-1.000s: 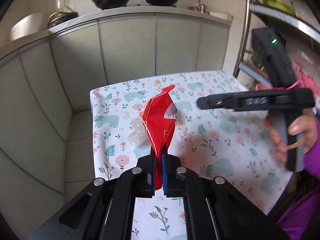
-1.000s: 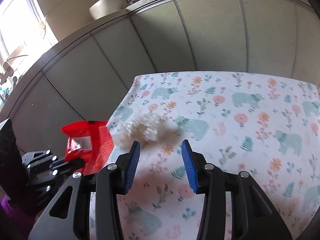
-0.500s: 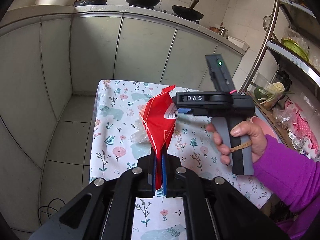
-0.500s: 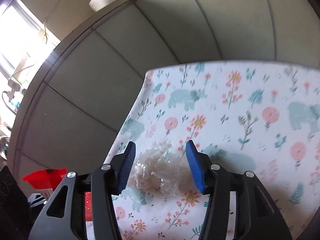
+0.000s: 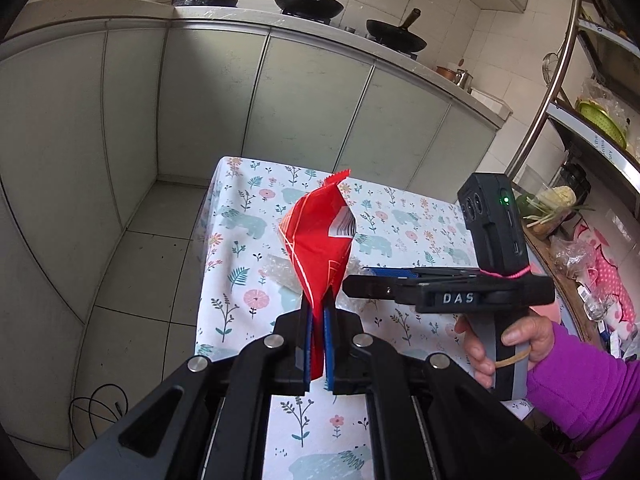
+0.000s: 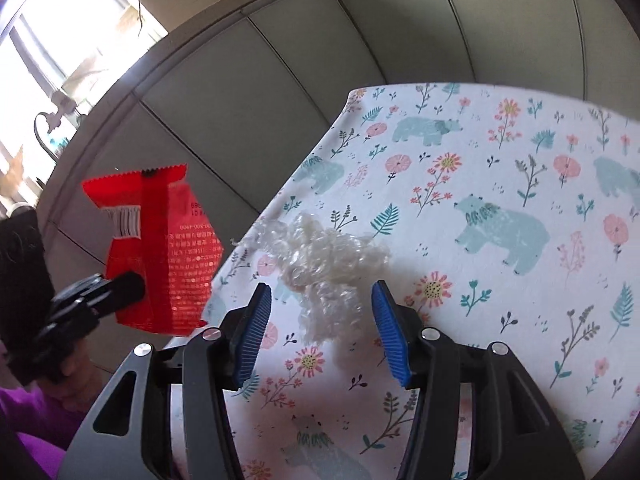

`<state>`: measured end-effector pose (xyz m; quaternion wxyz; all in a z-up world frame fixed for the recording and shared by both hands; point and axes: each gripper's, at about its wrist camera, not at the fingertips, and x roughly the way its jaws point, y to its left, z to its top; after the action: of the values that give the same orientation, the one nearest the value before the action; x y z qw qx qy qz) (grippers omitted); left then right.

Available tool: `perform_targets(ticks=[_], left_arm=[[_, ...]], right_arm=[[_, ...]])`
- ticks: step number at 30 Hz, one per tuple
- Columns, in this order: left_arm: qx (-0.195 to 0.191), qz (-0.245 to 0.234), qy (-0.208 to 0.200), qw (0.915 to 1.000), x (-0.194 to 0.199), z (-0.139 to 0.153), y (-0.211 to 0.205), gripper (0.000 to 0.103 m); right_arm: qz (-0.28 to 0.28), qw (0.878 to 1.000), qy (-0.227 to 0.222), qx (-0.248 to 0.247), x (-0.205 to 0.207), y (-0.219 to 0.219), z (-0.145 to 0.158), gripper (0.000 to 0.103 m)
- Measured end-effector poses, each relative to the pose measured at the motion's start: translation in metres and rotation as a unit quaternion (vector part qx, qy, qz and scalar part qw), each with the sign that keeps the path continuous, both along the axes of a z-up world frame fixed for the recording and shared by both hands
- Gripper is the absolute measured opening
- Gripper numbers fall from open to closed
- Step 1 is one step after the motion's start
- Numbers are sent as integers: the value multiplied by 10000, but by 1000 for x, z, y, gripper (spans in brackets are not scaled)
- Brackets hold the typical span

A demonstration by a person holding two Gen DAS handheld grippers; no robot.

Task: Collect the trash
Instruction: 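Lift the red snack bag with the left tool while the right tool grasps the clear plastic wrap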

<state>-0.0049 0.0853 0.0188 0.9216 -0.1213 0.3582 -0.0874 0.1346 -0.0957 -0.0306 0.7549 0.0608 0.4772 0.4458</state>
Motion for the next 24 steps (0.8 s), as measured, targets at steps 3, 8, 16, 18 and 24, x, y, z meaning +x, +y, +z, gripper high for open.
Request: perform_targets(ticks=[3, 8, 16, 18, 24], left_arm=[[-21, 16, 1, 10000, -2, 1, 1, 4], [-5, 7, -38, 10000, -6, 4, -1, 4], [86, -46, -148, 9998, -16, 11, -12, 4], [82, -70, -188, 9998, -18, 14, -15, 4], [70, -204, -277, 9994, -25, 23, -31, 4]], right_arm=[[-61, 9992, -311, -261, -9, 5, 4, 53], [-139, 9969, -624, -455, -21, 4, 4, 44], [-444, 9961, -620, -447, -39, -15, 3, 21], [-587, 9957, -657, -299, -47, -27, 10, 20], [-1015, 9900, -976, -110, -78, -74, 40, 20]])
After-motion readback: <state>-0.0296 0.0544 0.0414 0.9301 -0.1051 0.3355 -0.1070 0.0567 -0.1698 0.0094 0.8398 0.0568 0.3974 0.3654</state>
